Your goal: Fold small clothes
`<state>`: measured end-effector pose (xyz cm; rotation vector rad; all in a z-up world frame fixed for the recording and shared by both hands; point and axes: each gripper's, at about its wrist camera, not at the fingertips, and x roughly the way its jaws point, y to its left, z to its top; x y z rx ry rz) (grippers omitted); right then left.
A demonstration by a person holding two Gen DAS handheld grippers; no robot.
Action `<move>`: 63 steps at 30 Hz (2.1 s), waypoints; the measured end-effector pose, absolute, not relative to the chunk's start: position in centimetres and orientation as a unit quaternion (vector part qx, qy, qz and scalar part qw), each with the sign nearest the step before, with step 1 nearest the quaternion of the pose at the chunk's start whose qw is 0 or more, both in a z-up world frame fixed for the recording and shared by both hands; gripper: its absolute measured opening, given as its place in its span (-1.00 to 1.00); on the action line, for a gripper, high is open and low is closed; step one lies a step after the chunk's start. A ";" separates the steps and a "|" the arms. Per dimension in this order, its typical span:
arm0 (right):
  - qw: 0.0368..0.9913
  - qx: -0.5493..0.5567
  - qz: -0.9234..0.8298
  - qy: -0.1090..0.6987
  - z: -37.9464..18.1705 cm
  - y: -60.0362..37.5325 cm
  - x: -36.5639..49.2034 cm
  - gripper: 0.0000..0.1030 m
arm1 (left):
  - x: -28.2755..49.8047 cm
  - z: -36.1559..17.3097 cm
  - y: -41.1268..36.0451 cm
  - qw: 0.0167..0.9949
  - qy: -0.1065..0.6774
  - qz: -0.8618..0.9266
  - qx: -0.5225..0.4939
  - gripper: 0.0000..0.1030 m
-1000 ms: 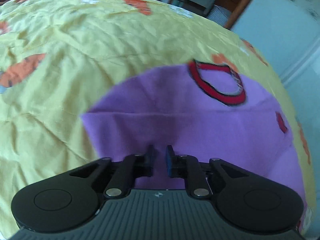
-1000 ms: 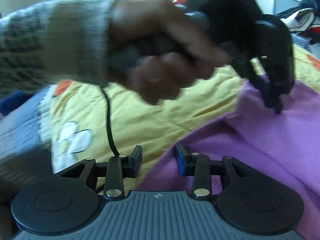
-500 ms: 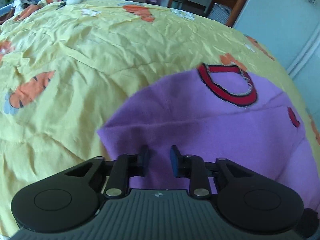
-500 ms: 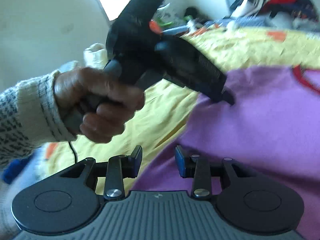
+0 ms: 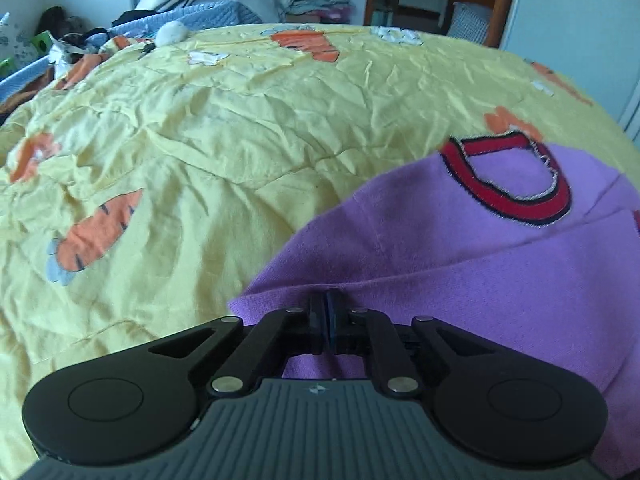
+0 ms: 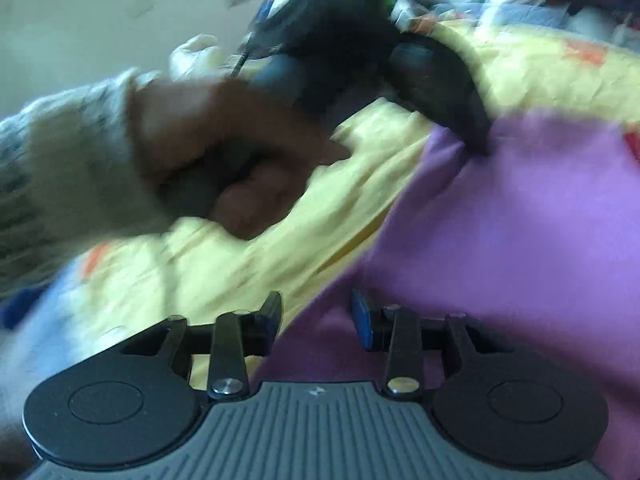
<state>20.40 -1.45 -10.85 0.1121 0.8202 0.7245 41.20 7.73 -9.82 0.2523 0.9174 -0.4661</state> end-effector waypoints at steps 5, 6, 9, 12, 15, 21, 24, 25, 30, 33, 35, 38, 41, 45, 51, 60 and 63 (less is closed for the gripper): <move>0.891 0.020 0.276 0.359 -9.8 -9.4 13.4 0.32 | 35.7 -7.3 9.1 0.872 0.410 -0.252 0.086 0.52; 0.898 -0.008 0.252 0.360 -10.1 -11.0 12.0 0.36 | 34.1 -6.9 9.3 0.871 0.406 -0.268 0.066 0.52; 0.895 -0.053 0.225 0.382 -11.4 -15.0 8.4 0.37 | 29.5 -7.1 8.6 0.851 0.424 -0.307 0.035 0.53; 0.888 -0.074 0.226 0.393 -11.4 -18.5 4.1 0.54 | 24.9 -8.6 7.5 0.832 0.443 -0.329 0.060 0.55; 0.883 -0.086 0.221 0.404 -11.4 -21.3 -0.1 0.69 | 20.5 -10.4 7.6 0.812 0.466 -0.343 0.074 0.59; 0.850 -0.111 0.237 0.456 -10.7 -24.6 -7.0 0.76 | 12.3 -11.4 9.2 0.801 0.468 -0.354 0.120 0.88; 0.810 -0.151 0.251 0.507 -10.0 -25.5 -10.4 0.78 | 9.5 -11.4 10.6 0.796 0.469 -0.353 0.149 0.91; 0.795 -0.183 0.248 0.523 -10.1 -25.4 -11.5 0.78 | 8.6 -11.5 11.1 0.794 0.470 -0.353 0.156 0.94; 0.803 -0.204 0.188 0.528 -9.9 -27.0 -14.6 0.87 | 5.8 -11.9 14.6 0.798 0.480 -0.344 0.120 0.95; 0.875 -0.075 0.141 0.457 -9.0 -29.4 -14.3 0.87 | 4.8 -12.1 17.8 0.819 0.472 -0.323 0.050 0.91; 0.906 0.033 0.120 0.406 -9.5 -31.6 -13.7 0.87 | 4.8 -12.3 19.7 0.834 0.458 -0.306 0.003 0.91; 0.930 0.124 0.066 0.341 -10.9 -33.5 -13.0 0.87 | 5.3 -12.6 22.1 0.840 0.446 -0.299 -0.072 0.93; 0.931 0.166 0.040 0.323 -12.3 -34.2 -10.6 0.87 | 6.9 -13.0 23.2 0.834 0.435 -0.306 -0.146 0.97; 0.932 0.165 0.017 0.322 -12.2 -35.2 -6.5 0.86 | 9.4 -12.9 22.4 0.826 0.435 -0.297 -0.200 0.90; 0.915 0.251 0.041 0.314 -13.0 -39.5 -1.1 0.30 | 13.0 -13.2 20.1 0.797 0.446 -0.320 -0.252 1.00; 0.872 0.324 0.113 0.348 -15.0 -39.0 -3.8 -0.89 | 10.5 -14.8 20.3 0.766 0.449 -0.331 -0.319 0.73; 0.876 0.319 0.110 0.345 -14.8 -38.3 -4.8 -0.91 | 10.3 -15.7 20.3 0.755 0.479 -0.309 -0.324 -0.63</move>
